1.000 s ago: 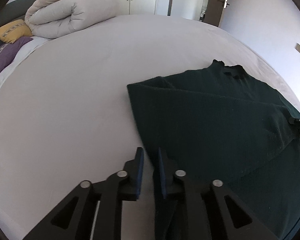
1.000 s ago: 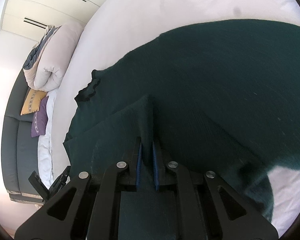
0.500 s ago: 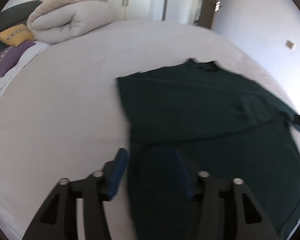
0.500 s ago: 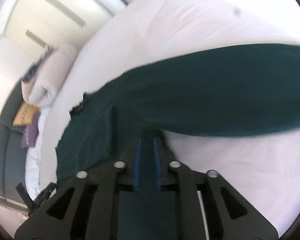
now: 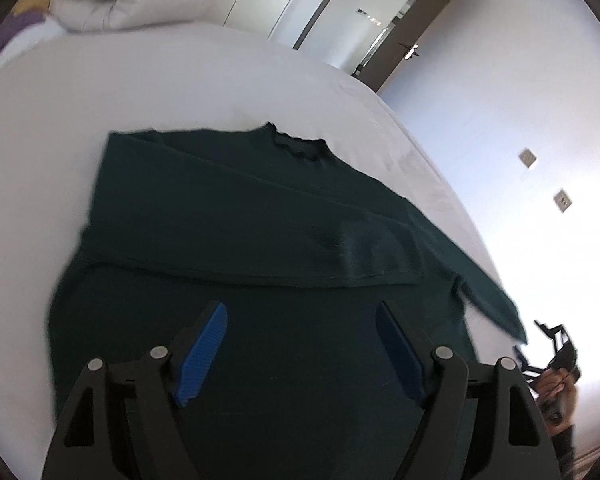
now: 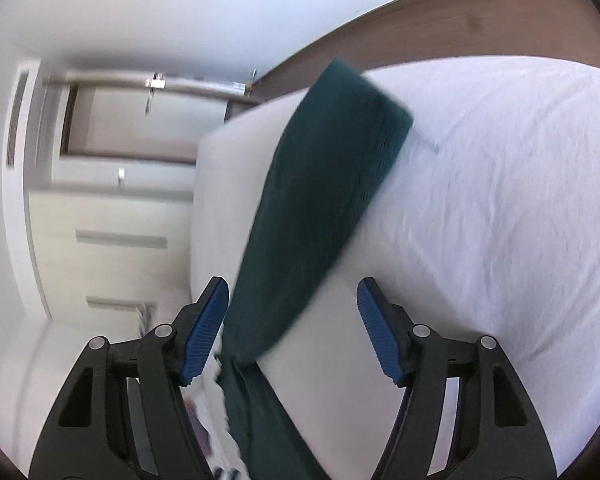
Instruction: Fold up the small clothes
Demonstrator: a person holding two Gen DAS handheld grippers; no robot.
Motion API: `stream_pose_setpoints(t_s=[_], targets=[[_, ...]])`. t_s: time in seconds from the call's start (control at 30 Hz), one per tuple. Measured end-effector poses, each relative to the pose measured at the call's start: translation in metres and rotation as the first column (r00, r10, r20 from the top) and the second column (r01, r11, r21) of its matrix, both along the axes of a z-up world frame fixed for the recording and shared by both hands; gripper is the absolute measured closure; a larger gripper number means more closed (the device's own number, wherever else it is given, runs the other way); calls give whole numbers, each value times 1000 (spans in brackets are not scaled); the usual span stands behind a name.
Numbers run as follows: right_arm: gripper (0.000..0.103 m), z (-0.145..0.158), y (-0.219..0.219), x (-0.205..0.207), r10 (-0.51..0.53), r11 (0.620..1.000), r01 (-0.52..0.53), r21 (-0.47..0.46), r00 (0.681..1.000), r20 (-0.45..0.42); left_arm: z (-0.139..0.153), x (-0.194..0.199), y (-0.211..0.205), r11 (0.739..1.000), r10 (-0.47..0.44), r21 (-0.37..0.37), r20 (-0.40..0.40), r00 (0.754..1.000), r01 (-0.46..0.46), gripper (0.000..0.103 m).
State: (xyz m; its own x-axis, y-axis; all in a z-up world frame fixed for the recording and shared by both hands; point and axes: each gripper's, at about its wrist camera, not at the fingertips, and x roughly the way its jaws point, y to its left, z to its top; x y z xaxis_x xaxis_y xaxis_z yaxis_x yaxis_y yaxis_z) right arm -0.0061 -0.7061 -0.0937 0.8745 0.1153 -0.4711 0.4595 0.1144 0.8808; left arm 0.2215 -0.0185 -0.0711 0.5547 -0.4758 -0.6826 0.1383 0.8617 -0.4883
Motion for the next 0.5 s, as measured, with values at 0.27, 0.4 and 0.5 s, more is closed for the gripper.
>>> stream_pose_setpoints(t_s=[0.27, 0.4, 0.5], targets=[[45, -8, -30, 6, -193, 978, 192, 78, 981, 8, 4, 1, -16, 1000, -18, -25, -20, 1000, 18, 24], [45, -5, -34, 4, -238, 970, 237, 59, 971, 26, 3, 2, -21, 999, -33, -33, -26, 999, 32, 24], [51, 0, -36, 4, -247, 969, 247, 7, 968, 50, 1, 4, -22, 997, -44, -64, -38, 998, 41, 24]])
